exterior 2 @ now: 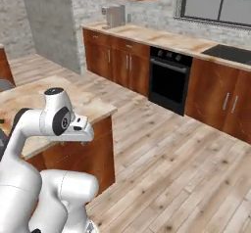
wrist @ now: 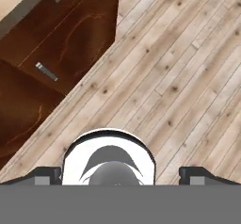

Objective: Place one of the steaks on the plate and the other in the bowl. Then place the bowl in the fridge.

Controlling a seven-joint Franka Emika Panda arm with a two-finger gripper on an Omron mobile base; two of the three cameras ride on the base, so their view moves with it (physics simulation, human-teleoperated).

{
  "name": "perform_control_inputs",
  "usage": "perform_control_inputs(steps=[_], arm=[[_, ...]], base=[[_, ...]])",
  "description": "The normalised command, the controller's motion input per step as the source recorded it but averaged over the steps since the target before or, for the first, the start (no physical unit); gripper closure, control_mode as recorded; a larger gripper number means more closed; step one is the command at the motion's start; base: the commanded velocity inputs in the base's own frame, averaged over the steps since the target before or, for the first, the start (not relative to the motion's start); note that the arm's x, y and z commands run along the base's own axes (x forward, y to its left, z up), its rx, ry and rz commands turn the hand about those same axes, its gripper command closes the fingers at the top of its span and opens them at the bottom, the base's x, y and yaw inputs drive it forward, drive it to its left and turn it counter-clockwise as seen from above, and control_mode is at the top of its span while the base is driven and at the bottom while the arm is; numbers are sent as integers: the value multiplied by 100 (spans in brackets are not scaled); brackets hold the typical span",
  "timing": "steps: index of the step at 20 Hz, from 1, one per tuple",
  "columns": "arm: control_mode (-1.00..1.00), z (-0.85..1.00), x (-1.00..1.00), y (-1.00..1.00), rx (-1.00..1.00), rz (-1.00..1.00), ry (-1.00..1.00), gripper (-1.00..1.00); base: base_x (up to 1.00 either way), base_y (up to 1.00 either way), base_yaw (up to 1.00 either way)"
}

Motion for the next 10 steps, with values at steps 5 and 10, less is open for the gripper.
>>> perform_control_inputs(steps=[5, 10], arm=[[100, 0, 0, 0, 0, 0, 0, -100], [100, 0, 0, 0, 0, 0, 0, -100]], base=[[51, 29, -89], [79, 41, -81]])
